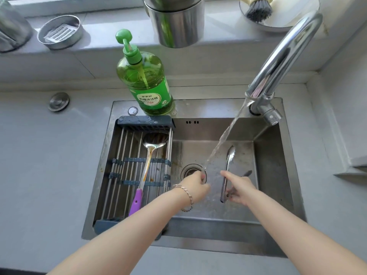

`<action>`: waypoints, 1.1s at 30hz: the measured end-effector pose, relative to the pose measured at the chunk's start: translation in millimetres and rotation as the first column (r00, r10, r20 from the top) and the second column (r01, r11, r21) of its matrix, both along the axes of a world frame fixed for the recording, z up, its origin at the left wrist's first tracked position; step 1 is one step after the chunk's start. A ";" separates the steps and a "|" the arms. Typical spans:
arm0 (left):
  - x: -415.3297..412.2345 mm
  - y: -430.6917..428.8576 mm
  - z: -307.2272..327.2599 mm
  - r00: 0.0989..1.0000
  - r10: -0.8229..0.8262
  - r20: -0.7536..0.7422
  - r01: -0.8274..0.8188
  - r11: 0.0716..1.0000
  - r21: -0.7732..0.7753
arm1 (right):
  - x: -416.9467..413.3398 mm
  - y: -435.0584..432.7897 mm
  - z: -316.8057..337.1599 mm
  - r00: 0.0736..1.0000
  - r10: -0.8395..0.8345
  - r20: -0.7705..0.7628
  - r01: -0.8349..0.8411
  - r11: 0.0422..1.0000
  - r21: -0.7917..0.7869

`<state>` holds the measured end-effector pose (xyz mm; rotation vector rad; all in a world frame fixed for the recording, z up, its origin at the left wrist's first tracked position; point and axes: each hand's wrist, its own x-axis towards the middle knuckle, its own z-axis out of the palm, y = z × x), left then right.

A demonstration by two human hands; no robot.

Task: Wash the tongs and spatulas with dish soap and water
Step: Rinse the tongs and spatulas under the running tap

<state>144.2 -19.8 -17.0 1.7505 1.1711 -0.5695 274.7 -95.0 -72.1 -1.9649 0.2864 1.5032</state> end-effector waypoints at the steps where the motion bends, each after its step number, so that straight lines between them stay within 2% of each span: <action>1: -5.5 4.7 -2.5 0.999 0.033 -0.013 -0.033 0.999 0.025 | 1.7 -0.6 -8.8 0.997 0.057 0.043 -0.054 0.996 -0.075; 4: -20.6 13.0 -6.7 0.996 0.086 -0.031 -0.083 0.993 0.090 | 5.5 -2.3 -32.7 0.950 0.266 0.164 -0.221 0.943 -0.249; 6: -29.9 15.1 -9.1 0.994 0.109 -0.023 -0.105 0.986 0.131 | 6.6 0.1 -33.3 0.937 0.276 0.213 -0.210 0.935 -0.287; 13: -57.1 21.1 -18.7 0.985 0.170 -0.001 -0.163 0.945 0.284 | 11.2 -9.3 -30.9 0.892 0.355 0.280 -0.280 0.920 -0.276; 15: -64.3 24.5 -20.7 0.982 0.188 -0.005 -0.170 0.902 0.397 | 13.4 -14.4 -27.8 0.865 0.403 0.299 -0.328 0.905 -0.271; 18: -78.2 29.0 -23.0 0.956 0.230 -0.185 -0.076 0.797 0.599 | 15.8 -20.3 -21.3 0.814 0.470 0.341 -0.420 0.882 -0.213; 20: -91.1 32.1 -29.9 0.884 0.310 -0.349 -0.076 0.833 0.548 | 13.6 -22.4 -14.5 0.789 0.503 0.352 -0.482 0.863 -0.153; 21: -97.4 33.6 -34.5 0.850 0.369 -0.376 -0.166 0.865 0.473 | 10.6 -22.9 -9.2 0.786 0.505 0.357 -0.499 0.859 -0.117; 22: -102.8 35.5 -37.6 0.825 0.443 -0.351 -0.303 0.871 0.387 | 7.7 -23.9 -7.3 0.790 0.503 0.351 -0.509 0.857 -0.084; 24: -112.2 37.3 -40.9 0.781 0.584 -0.224 -0.528 0.807 0.262 | 0.0 -27.0 -2.8 0.801 0.500 0.330 -0.520 0.853 -0.029; 28: -122.1 34.7 -33.4 0.783 0.620 -0.052 -0.579 0.757 0.304 | -12.8 -32.0 4.7 0.814 0.495 0.303 -0.528 0.849 0.033; 33: -138.0 22.6 -2.2 0.800 0.600 0.029 -0.552 0.715 0.429 | -20.5 -31.6 21.5 0.816 0.468 0.340 -0.523 0.848 0.085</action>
